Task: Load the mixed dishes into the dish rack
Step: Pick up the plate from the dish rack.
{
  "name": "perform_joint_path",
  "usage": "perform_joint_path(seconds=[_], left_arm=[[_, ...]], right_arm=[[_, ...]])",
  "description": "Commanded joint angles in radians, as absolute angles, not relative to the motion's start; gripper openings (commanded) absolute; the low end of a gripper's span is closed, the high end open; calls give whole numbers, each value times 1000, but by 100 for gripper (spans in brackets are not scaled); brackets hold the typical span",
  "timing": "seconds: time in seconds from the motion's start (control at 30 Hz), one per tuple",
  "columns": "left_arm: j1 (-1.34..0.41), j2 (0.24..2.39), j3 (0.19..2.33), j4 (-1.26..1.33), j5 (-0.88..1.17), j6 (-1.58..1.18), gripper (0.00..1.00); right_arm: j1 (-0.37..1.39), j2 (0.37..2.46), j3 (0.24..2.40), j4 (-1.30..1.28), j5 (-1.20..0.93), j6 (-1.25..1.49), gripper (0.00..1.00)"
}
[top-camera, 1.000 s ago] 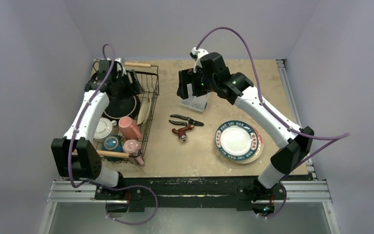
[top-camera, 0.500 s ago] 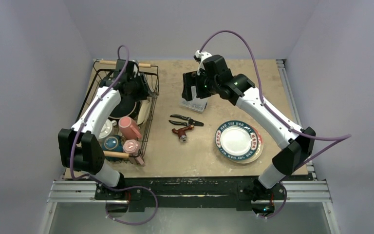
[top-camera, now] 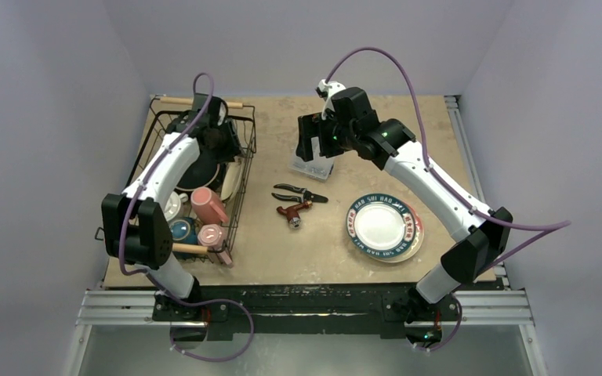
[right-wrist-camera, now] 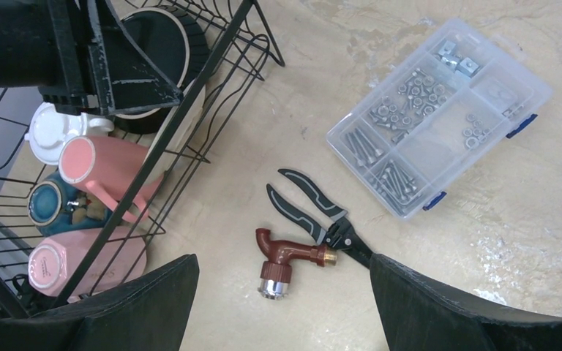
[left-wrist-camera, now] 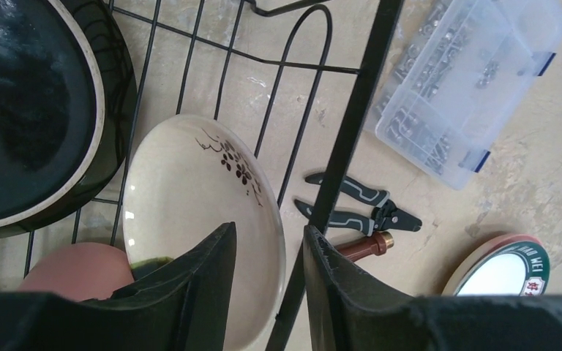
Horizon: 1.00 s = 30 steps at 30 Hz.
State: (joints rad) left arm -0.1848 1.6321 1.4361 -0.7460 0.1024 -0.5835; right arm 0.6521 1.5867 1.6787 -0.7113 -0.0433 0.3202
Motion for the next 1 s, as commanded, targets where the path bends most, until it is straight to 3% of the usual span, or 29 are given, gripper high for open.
perform_joint_path(seconds=[0.0, 0.4, 0.6, 0.97], left_arm=[[-201, 1665, 1469, -756, 93, -563, 40], [-218, 1697, 1466, -804, 48, -511, 33], [-218, 1658, 1507, -845, 34, -434, 0], [-216, 1524, 1606, -931, -116, -407, 0]], right_arm=[[644, 1562, 1690, -704, -33, 305, 88], [642, 1559, 1675, -706, -31, 315, 88], [643, 1564, 1688, -704, -31, 317, 88], [642, 1579, 1705, -707, -35, 316, 88]])
